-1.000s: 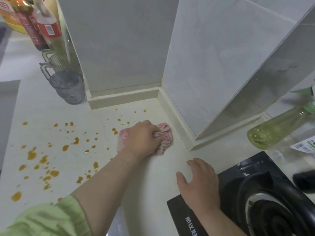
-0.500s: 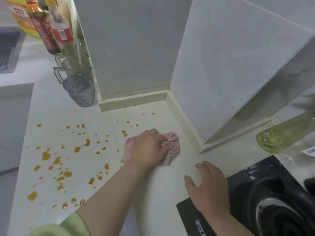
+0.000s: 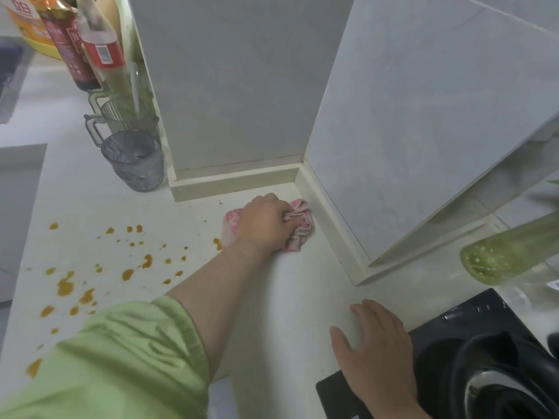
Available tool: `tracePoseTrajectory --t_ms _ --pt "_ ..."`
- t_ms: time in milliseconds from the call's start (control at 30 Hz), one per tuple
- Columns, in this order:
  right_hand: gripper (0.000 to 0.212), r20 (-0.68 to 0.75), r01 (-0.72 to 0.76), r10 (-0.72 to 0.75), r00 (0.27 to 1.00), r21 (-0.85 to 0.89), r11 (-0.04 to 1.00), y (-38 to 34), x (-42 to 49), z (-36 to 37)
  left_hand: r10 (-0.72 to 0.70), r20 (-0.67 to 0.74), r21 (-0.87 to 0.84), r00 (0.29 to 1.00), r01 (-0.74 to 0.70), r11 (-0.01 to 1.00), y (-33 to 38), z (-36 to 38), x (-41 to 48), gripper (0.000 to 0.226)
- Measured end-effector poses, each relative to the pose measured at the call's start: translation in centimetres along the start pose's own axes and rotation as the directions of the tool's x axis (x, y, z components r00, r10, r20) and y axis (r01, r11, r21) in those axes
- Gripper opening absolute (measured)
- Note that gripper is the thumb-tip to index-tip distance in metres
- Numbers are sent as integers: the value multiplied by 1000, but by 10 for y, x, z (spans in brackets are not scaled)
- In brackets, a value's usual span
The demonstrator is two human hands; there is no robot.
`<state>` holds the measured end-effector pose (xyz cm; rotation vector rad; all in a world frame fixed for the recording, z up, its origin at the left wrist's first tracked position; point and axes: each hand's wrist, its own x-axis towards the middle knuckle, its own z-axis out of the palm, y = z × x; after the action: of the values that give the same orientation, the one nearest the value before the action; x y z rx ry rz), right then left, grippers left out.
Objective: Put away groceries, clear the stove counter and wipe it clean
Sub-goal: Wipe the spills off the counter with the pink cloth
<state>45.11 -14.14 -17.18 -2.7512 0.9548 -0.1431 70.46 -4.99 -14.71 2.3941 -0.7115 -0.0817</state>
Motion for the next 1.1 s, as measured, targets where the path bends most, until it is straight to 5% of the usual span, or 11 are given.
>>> tracePoseTrajectory --t_ms 167,600,867,1100 --pt "56 -84 23 -25 996 -18 1000 0 0 1 -12 14 5 1000 12 1000 -2 -1 12 28" --pt "61 6 49 -49 999 -59 997 -3 -2 -6 -5 36 -26 999 6 1000 0 -7 -40 24" --pt "38 -71 371 -365 928 131 919 -55 34 4 -18 23 -16 1000 18 1000 -8 -13 -43 24" --pt "44 -72 281 -276 959 79 956 -77 60 24 4 -63 4 998 -3 1000 -30 -13 -15 24"
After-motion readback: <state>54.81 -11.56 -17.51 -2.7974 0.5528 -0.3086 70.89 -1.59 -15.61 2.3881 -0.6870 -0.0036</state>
